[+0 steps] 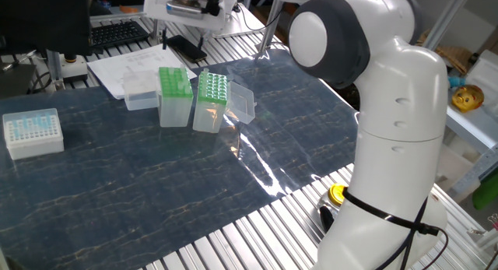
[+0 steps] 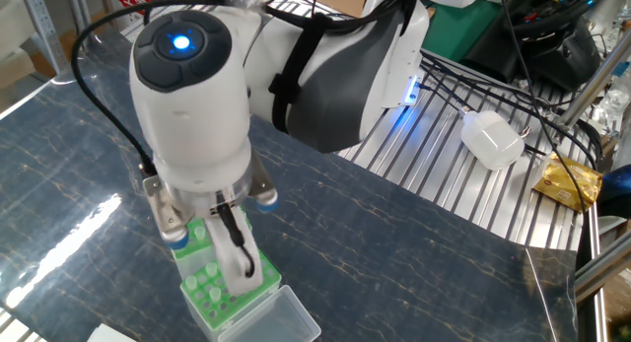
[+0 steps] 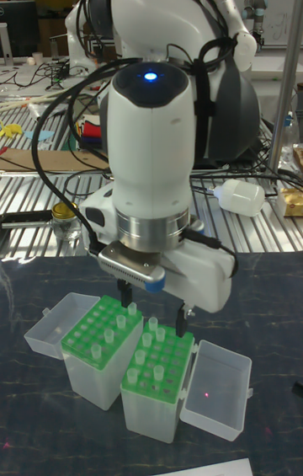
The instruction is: Transfer all large pipette tips from one holder to another
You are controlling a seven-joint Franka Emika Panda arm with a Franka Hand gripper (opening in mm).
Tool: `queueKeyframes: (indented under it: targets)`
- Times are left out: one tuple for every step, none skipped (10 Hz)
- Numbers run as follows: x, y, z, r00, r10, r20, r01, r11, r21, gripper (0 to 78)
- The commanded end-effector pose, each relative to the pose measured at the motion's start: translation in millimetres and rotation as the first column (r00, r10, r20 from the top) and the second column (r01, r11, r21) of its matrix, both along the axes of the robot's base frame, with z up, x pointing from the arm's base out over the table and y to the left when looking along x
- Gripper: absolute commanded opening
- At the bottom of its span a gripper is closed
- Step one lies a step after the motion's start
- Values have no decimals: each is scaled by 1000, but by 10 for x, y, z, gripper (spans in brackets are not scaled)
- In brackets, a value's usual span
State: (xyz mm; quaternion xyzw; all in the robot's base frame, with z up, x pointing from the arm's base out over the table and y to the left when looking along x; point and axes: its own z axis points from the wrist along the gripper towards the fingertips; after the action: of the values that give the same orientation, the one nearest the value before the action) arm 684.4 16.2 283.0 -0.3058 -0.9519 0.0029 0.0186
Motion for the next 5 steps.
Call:
queueKeyframes:
  targets:
    - [23, 24, -21, 997, -83, 5, 83, 997, -4, 775]
    - [31, 32, -45, 993, -118, 8, 118, 993, -8, 775]
    - [35, 35, -55, 991, -136, 8, 136, 991, -8, 775]
    - [39, 40, -68, 986, -164, 11, 164, 986, -8, 775]
    - [45, 46, -87, 980, -200, 16, 200, 980, -9, 775]
